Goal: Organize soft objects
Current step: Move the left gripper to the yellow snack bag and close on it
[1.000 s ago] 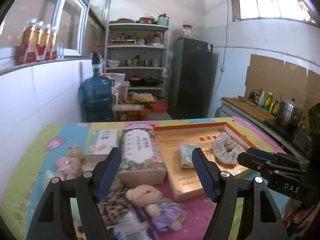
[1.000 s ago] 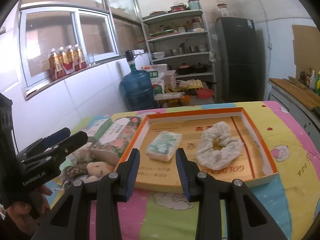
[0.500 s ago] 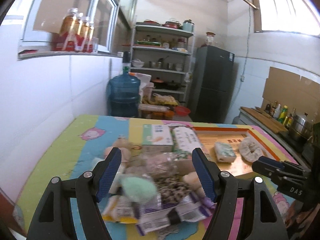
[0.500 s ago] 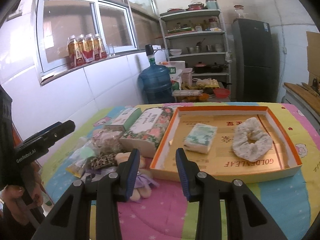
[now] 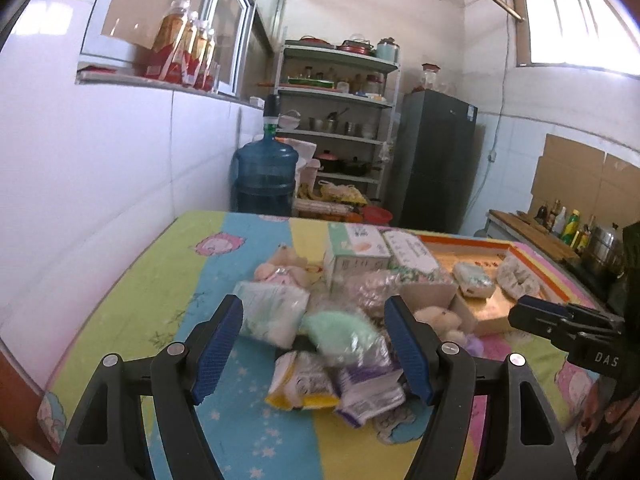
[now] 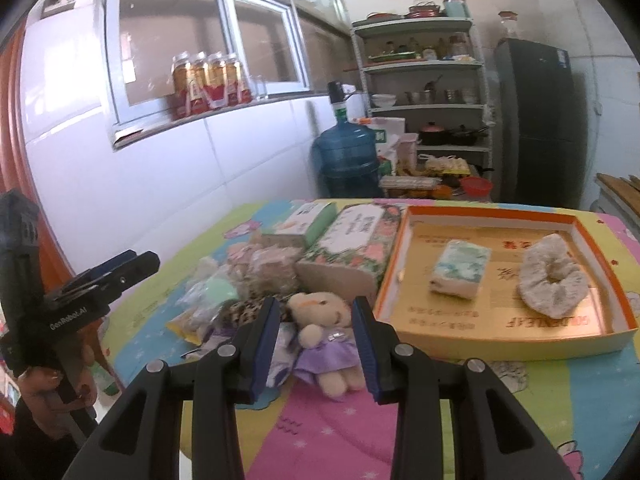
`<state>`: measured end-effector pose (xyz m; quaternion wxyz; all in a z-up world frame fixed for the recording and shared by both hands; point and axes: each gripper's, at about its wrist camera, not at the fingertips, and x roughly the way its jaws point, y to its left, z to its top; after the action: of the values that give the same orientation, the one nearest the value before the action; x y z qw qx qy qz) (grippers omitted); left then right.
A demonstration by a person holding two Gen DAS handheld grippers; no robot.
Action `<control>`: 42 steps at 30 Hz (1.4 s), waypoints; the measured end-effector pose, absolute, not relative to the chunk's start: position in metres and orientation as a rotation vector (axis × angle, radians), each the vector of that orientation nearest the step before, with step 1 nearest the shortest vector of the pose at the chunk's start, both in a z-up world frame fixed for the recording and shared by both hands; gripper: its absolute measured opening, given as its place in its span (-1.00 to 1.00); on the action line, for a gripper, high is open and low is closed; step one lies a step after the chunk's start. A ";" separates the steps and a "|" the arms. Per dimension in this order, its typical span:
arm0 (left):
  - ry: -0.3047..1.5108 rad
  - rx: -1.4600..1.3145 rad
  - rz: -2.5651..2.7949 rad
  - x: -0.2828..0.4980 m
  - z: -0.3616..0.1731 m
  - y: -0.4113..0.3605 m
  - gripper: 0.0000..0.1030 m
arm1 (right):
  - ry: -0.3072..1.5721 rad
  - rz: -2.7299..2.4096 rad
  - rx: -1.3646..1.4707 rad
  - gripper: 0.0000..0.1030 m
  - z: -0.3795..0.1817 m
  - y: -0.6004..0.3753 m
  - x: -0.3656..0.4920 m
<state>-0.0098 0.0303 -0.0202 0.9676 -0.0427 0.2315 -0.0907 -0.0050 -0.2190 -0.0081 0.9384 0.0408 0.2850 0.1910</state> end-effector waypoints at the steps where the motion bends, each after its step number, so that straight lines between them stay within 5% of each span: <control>1: 0.474 -0.085 -0.184 -0.011 -0.024 0.032 0.45 | 0.587 0.396 0.081 -0.28 -0.010 -0.216 -0.005; 29: 0.754 -0.102 -0.204 0.059 -0.092 0.036 0.45 | 0.662 0.436 0.101 -0.28 -0.035 -0.196 0.011; 32: 0.767 -0.127 -0.220 0.065 -0.096 0.037 0.32 | 0.666 0.434 0.107 -0.28 -0.037 -0.197 0.013; 36: 0.765 -0.158 -0.264 0.066 -0.097 0.040 -0.14 | 0.657 0.447 0.101 -0.28 -0.036 -0.196 0.014; 42: 0.746 -0.135 -0.266 0.050 -0.097 0.042 -0.15 | 0.664 0.448 0.078 -0.28 -0.040 -0.193 0.016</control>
<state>0.0501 0.0416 -0.0970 0.9204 -0.0655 0.3631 -0.1292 0.0156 -0.1931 -0.0396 0.9201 0.0381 0.3231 0.2182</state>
